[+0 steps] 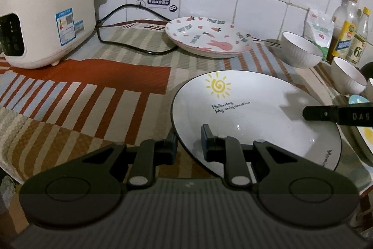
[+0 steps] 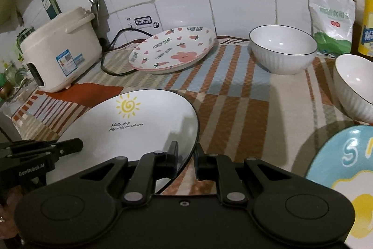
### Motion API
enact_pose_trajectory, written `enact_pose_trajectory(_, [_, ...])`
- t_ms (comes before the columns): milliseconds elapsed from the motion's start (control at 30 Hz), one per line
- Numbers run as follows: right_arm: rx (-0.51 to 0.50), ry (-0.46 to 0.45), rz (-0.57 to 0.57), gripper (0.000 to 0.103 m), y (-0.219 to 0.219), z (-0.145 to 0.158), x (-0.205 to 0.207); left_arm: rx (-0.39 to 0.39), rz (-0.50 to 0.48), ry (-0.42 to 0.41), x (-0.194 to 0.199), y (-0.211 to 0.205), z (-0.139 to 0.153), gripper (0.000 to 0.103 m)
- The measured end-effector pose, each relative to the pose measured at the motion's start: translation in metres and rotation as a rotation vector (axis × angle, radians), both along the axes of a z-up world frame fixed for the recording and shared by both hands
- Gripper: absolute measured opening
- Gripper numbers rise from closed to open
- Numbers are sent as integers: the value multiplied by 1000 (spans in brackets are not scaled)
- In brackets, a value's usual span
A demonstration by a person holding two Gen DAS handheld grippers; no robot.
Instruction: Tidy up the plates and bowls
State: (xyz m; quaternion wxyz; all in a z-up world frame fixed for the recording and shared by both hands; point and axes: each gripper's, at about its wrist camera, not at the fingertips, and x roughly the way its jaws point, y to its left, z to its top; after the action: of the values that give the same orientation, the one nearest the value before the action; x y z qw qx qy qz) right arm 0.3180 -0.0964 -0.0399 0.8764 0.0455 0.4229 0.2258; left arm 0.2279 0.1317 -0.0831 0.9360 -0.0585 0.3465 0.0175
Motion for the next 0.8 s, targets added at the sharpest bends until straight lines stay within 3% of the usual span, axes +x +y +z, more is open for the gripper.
enact_pose_trajectory(167, [-41,-39,11,18,8,-6,-5,-3,-1,0,5,3,-11,19])
enact_pose_trajectory(300, [-7,11,4,18,3,-15,-3,11,-1,10,5,1,-14,19])
enact_pose_trajectory(667, [-36,-2,3,18,5,-10,-5,-36,2,26,5,6,-14,19])
enact_pose_trajectory(800, [-40,7,27,23,4,-14,-4,-9,2,24,5,2,-13,20])
